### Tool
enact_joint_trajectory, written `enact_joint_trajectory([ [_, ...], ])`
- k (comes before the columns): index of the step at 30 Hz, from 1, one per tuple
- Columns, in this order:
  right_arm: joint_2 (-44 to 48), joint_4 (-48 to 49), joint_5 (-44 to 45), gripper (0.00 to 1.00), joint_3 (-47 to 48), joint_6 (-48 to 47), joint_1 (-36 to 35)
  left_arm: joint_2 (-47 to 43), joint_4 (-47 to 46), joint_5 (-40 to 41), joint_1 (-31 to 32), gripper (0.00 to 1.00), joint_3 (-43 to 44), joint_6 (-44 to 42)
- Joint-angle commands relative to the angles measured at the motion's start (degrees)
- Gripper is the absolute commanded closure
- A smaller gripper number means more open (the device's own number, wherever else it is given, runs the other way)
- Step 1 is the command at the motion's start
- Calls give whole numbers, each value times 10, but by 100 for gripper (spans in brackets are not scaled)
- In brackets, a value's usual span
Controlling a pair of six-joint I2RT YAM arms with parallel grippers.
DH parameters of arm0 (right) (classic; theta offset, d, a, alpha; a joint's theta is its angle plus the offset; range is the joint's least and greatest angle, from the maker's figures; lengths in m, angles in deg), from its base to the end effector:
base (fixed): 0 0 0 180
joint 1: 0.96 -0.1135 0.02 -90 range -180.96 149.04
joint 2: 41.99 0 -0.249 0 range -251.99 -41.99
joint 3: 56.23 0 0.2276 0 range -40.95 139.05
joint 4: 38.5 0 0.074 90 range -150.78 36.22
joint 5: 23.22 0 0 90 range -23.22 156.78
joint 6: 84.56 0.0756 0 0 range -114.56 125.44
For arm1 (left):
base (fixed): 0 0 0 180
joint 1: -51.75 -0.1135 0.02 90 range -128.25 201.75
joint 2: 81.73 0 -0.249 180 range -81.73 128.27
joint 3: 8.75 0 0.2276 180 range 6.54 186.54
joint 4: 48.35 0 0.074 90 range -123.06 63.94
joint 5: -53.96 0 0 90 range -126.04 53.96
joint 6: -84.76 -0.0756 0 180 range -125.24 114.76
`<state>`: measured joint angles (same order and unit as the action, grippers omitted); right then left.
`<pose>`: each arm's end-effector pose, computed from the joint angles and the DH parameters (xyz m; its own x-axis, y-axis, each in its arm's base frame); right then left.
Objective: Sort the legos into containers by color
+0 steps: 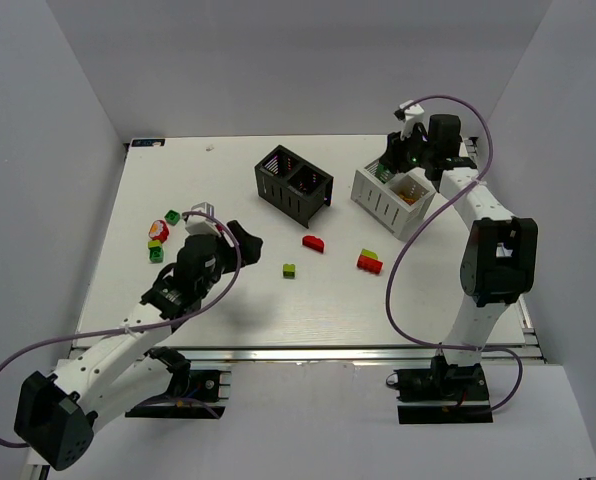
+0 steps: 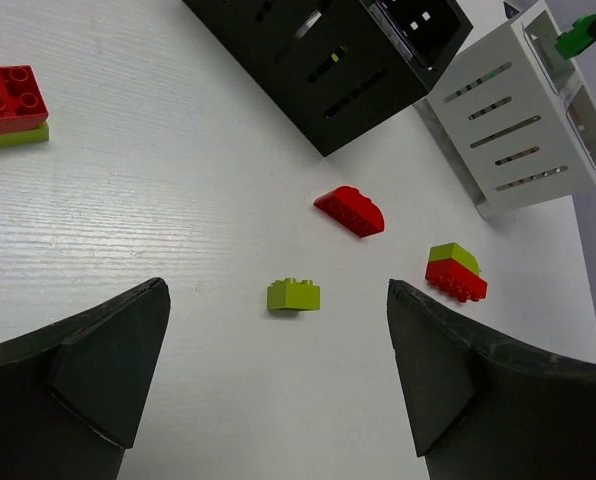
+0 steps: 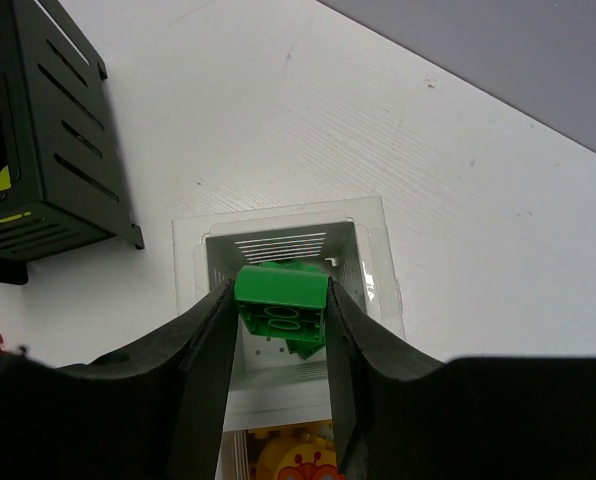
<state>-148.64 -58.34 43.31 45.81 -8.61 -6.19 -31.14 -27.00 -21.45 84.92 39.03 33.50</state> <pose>0.4441 0.0709 0.2744 -0.2919 -0.2503 -0.9231 -0.5314 0.8449 -0.0611 0.1975 -0.1064 0.2345 -0.4782 -0.4110 -0.7762 0.0485 0.8701 -0.4906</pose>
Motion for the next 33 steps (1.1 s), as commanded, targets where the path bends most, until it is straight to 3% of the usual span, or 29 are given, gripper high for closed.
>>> enact_joint_trajectory([
  [1, 4, 19, 5, 63, 14, -25, 2, -15, 5, 4, -1, 2, -8, 20],
  [2, 4, 21, 5, 50, 10, -27, 2, -12, 5, 2, -1, 2, -8, 21],
  [10, 22, 5, -15, 30, 13, -37, 8, 39, 9, -25, -1, 2, 11, 35],
  [13, 35, -42, -81, 11, 35, -77, 16, 69, 24, -39, 0, 2, 27, 35],
  [18, 126, -39, -295, 11, -26, -148, 34, 115, 64, -33, 9, 3, 57, 43],
  [22, 173, -165, -430, 10, -48, -243, 34, 169, 115, 9, 46, 4, 134, 38],
  [23, 179, -242, -452, 11, -48, -273, 34, 199, 128, 20, 68, 4, 151, 34],
  [25, 197, -281, -455, 15, -62, -313, 33, 235, 173, 47, 87, 4, 187, 29],
  [29, 262, -263, -384, 36, -119, -247, 33, 316, 228, 76, 129, 4, 255, 31],
  [30, 268, -261, -372, 55, -128, -237, 33, 328, 239, 78, 131, 4, 269, 33],
  [33, 287, -285, -342, 90, -139, -232, 34, 368, 248, 81, 138, 4, 284, 42],
])
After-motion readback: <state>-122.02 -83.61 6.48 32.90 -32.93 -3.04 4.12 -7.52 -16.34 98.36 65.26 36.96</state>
